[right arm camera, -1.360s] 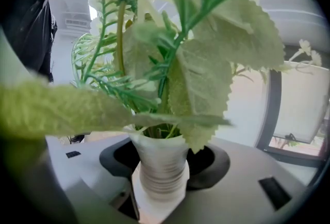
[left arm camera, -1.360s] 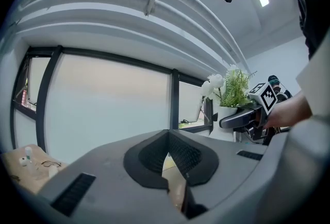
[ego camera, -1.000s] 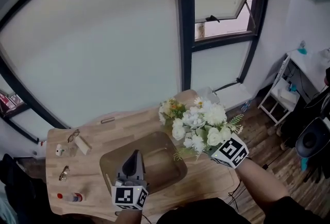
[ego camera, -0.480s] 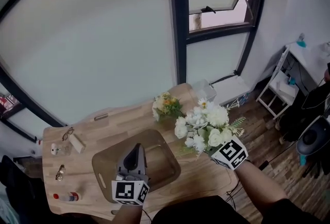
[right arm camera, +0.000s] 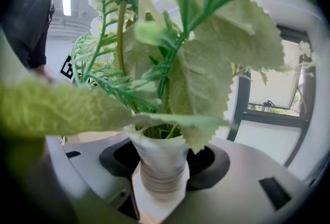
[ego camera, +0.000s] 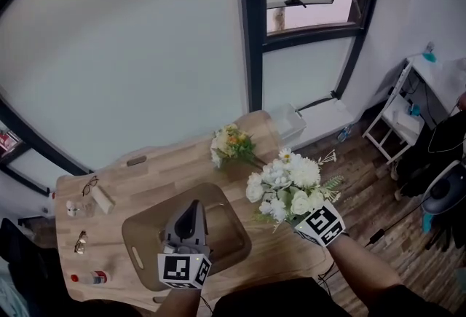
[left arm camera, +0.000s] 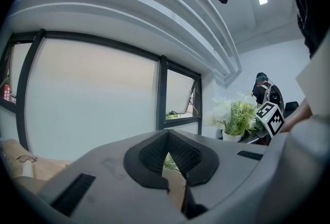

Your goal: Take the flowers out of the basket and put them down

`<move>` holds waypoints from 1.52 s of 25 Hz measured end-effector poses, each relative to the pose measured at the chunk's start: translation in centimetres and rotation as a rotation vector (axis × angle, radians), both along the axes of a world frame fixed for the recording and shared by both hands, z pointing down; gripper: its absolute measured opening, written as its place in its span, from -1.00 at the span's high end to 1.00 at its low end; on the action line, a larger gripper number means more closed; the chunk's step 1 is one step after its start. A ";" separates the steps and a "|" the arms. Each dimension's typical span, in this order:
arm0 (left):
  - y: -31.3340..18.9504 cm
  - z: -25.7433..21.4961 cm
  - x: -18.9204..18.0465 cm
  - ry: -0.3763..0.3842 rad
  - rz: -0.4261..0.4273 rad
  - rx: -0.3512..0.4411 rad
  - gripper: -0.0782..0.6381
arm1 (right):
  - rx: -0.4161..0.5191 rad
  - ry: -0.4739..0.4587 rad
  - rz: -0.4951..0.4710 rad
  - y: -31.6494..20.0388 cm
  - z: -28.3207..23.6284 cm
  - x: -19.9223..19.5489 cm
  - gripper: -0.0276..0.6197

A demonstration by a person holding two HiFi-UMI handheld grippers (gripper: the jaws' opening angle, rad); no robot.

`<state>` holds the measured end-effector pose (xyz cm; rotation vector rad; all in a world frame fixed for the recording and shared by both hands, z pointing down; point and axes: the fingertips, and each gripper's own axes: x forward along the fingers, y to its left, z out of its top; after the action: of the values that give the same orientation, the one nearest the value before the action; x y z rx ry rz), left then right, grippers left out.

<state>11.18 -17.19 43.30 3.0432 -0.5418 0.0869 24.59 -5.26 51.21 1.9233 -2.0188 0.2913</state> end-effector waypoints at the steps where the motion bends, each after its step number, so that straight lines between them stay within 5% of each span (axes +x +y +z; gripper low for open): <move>1: -0.1 0.2 0.1 -0.003 -0.003 -0.003 0.78 | 0.001 0.000 0.001 -0.1 0.5 0.0 0.12; 22: 0.8 3.3 0.6 -0.083 -0.012 -0.039 0.78 | -0.076 -0.037 -0.017 0.5 10.3 -0.2 0.12; 38: 0.6 2.9 -1.6 -0.111 -0.086 -0.038 0.78 | -0.045 -0.034 -0.026 0.0 11.7 -0.8 0.12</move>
<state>9.57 -16.62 46.19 2.9865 -0.6686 0.2610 23.82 -5.22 62.87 1.8764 -2.0396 0.3623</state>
